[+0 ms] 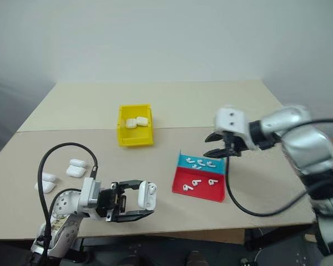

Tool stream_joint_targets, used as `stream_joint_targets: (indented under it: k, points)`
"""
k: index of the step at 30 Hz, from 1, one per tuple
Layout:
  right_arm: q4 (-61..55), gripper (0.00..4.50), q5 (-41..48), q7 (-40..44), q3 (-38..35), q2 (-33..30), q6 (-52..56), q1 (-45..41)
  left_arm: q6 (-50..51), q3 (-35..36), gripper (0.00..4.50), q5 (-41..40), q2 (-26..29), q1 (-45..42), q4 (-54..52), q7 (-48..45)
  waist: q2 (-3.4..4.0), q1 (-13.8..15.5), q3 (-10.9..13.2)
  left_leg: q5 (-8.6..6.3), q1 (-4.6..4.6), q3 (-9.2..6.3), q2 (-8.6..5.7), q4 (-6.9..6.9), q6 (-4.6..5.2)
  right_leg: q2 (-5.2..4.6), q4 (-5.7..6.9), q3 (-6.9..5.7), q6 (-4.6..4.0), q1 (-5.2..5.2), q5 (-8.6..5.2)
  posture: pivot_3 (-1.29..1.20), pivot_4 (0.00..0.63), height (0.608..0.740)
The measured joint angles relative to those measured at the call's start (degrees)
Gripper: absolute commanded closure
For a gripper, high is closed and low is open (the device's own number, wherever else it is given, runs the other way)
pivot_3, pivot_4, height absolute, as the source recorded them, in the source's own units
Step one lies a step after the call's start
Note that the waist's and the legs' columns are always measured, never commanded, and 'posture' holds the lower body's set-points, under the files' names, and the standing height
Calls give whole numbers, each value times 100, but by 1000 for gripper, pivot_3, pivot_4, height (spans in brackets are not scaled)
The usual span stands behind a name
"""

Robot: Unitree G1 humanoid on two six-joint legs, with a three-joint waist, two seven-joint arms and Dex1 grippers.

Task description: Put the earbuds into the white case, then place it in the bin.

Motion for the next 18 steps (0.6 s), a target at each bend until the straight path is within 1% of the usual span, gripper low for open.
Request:
stream_joint_targets:
  k: [2, 4, 8, 12, 18]
  points:
    - [813, 1926, -735, 195, 686, 379, 0, -613, -7, -66, 1700, 45, -50, 35, -40, 88, 0, -5, 0, 0, -1, -1, 0, -2, 0, 1, 5, 0, 11, -5, 11, 0, 150, 740]
    - [1437, 1926, -1290, 227, 1098, 647, -53, -930, -7, -99, 1700, 63, -82, 49, -69, 162, 0, 23, 0, 0, -7, -2, 0, -5, 0, 1, 4, -1, -2, -10, 24, 0, 150, 740]
    - [2757, 1926, -2184, 256, 1641, 1264, -373, -1389, -8, -104, 1700, 108, -77, 80, -107, 266, 1, 54, 0, 0, -16, -1, -3, -5, 0, -3, -1, -3, -10, -10, 31, 0, 150, 740]
    - [3505, 1926, -2602, 337, 1790, 1560, -639, -1488, -18, -105, 1700, 161, -35, 139, -117, 311, 2, 57, 1, 0, -15, -1, -3, -5, 1, -4, 1, -4, -11, -10, 32, 0, 150, 740]
    - [3774, 1926, -2924, 428, 1782, 1728, -676, -1496, -19, -131, 1700, 169, -37, 163, -165, 360, 3, 17, 1, 0, -3, -1, -3, -5, 1, -1, 8, -3, -12, -5, 32, 0, 150, 740]
